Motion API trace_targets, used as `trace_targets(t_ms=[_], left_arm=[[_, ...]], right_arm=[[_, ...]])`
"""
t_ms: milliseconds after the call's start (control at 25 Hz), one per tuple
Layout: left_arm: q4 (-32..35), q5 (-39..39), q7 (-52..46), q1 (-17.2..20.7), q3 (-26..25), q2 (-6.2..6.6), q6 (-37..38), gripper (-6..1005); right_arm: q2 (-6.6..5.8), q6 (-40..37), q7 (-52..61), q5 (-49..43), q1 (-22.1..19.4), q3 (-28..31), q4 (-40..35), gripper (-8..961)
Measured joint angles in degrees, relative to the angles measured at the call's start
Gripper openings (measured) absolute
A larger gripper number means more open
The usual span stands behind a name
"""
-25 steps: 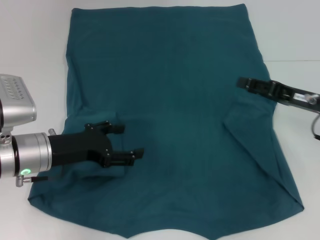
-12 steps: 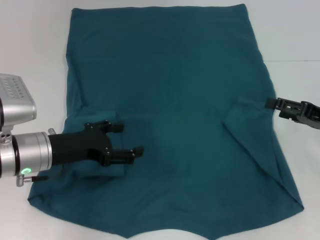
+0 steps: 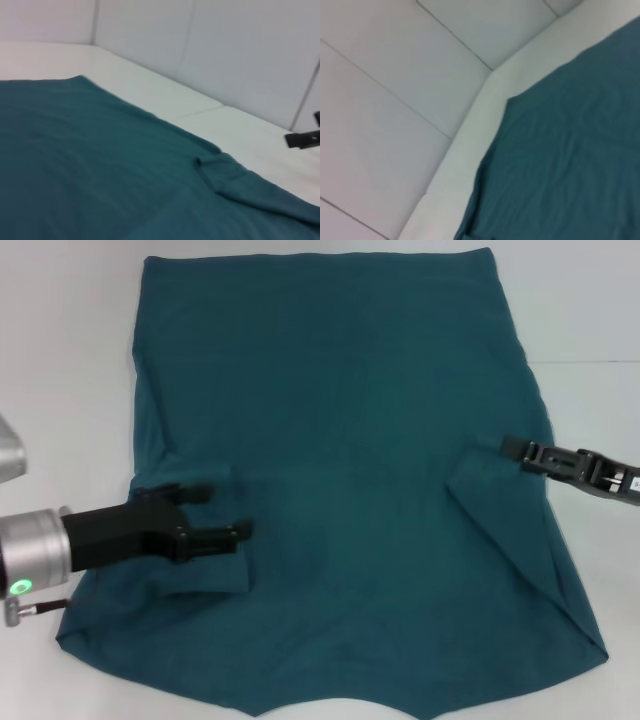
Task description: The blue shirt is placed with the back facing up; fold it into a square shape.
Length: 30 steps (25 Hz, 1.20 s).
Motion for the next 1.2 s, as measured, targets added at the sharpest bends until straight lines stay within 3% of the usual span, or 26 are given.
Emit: trace_targets(t_ms=[440,760,1200], left_arm=[[4.0,2.6,-8.6,5.3,-3.2,-0.13,-2.7,936],[5.0,7.2,-11.6,7.0,-10.6,0.22,-2.6,937],[7.3,12.3,-14.9,8.4,-12.2,0.54,0.9,936]], right_arm=[[2.37,-0.4,-7.8,-0.1,0.9,-0.8,0.3,899],[2.50,1.6,-6.8,0.1,2.1,-0.8,0.3,907],[2.16,1.7,-6.6,0.1,2.5,-0.9,0.3,907]])
